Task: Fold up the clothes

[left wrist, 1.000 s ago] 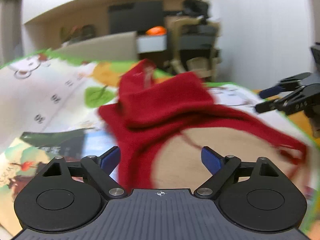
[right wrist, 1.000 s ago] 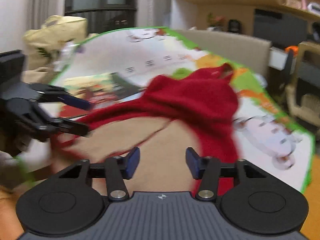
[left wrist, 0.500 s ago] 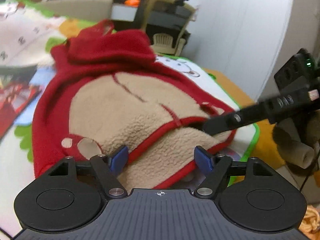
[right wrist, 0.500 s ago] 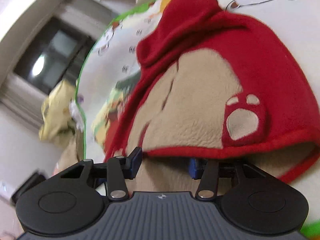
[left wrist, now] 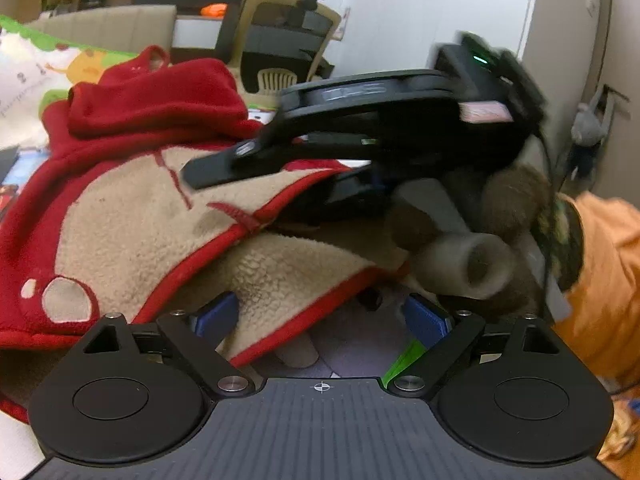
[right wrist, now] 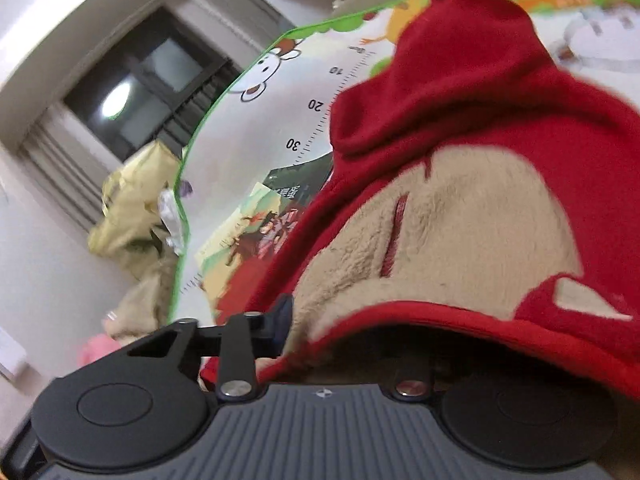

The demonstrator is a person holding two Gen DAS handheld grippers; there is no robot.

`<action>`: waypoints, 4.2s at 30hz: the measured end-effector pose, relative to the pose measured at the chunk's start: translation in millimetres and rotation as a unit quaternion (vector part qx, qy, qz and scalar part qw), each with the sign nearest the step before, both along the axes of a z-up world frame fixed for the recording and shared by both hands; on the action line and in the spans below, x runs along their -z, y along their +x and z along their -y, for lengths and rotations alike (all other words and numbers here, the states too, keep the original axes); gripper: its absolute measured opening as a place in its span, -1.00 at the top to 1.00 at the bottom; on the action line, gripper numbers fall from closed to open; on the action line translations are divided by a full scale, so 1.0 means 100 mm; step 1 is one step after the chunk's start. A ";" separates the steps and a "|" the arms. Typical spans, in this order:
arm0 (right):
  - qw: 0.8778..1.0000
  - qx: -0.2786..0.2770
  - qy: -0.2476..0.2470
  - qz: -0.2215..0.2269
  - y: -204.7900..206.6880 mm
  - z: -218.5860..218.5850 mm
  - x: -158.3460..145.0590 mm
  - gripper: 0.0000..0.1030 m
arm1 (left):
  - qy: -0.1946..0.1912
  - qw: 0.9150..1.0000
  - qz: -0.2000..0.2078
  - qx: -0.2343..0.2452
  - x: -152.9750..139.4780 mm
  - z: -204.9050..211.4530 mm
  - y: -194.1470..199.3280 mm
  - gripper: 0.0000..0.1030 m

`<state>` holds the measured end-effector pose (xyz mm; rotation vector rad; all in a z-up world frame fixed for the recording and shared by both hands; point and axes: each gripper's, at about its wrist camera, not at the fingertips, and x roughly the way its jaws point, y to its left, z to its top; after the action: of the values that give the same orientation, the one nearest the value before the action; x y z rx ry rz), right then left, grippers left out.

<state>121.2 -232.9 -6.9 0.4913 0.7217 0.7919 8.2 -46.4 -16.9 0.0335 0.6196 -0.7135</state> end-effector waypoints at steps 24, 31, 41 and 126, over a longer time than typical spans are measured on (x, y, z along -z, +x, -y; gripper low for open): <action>0.991 -0.038 -0.088 0.094 -0.80 0.28 -0.23 0.76 | 0.031 0.999 0.020 -0.011 0.11 -0.03 -0.18 -0.91; 0.963 -0.001 -0.223 0.151 -1.10 0.40 -0.17 -0.05 | 0.041 0.999 0.002 -0.013 -0.14 -0.48 -0.45 -0.91; 0.893 0.083 -0.384 0.218 -1.30 0.44 -0.03 -0.47 | 0.076 0.978 0.048 -0.190 -0.41 -1.12 -0.41 -0.91; 0.869 0.174 -0.426 0.183 0.35 0.45 -0.13 -1.00 | 0.188 0.954 0.066 -0.224 -0.45 -1.10 1.12 -1.00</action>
<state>156.3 -277.5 5.8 -0.3288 0.5344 0.1573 120.4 64.0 27.8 0.2831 0.6004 -0.1448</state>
